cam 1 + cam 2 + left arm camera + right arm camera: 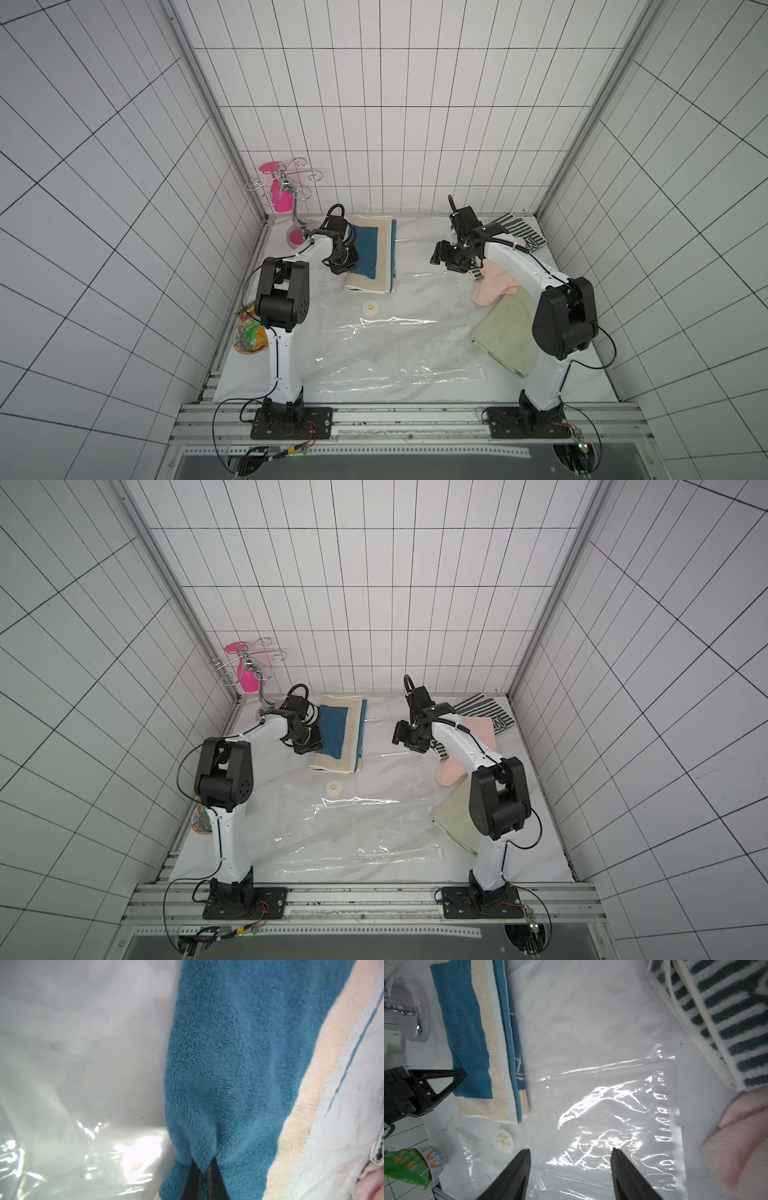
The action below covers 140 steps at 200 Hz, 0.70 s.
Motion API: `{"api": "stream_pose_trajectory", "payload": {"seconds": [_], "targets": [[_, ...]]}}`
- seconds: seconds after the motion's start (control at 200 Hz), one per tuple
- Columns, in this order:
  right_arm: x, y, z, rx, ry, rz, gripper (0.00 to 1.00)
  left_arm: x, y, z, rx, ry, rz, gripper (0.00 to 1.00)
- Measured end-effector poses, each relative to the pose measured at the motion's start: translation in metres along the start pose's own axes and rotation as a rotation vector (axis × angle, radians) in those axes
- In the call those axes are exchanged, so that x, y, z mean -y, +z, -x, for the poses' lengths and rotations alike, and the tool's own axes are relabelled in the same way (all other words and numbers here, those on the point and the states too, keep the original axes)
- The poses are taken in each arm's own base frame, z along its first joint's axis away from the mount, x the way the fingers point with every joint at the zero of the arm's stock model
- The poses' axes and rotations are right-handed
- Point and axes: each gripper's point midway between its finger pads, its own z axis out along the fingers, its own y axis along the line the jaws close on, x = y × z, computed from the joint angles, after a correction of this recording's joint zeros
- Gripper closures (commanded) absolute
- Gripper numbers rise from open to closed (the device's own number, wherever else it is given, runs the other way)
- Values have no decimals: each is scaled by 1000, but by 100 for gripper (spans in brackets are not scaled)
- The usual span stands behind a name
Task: Place the folded towel into the vacuum bag
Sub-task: Move the towel in the vacuum bag.
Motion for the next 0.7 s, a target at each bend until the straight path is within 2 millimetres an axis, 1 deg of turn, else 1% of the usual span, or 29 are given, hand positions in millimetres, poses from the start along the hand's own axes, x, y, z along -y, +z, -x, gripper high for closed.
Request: {"api": "stream_pose_trajectory", "payload": {"seconds": [0.09, 0.185, 0.27, 0.335, 0.415, 0.605, 0.7], "targets": [[-15, 13, 1, -9, 29, 75, 33, 1, -4, -12, -24, -16, -21, 100], [-28, 40, -5, -31, 35, 108, 33, -1, -4, -28, -64, -38, -35, 100], [-33, 73, -23, -88, 35, 94, 33, -3, 2, -42, -110, -63, -52, 100], [-30, 97, -40, -138, 42, 69, 33, -4, 6, -51, -142, -81, -68, 100], [-26, 119, -58, -191, 46, 41, 34, -2, 8, -57, -163, -91, -89, 100], [-41, 125, -65, -228, 62, 114, 35, 3, 7, -60, -173, -92, -116, 100], [-49, 128, -67, -246, 74, 154, 39, 6, 8, -61, -175, -84, -118, 100]]}}
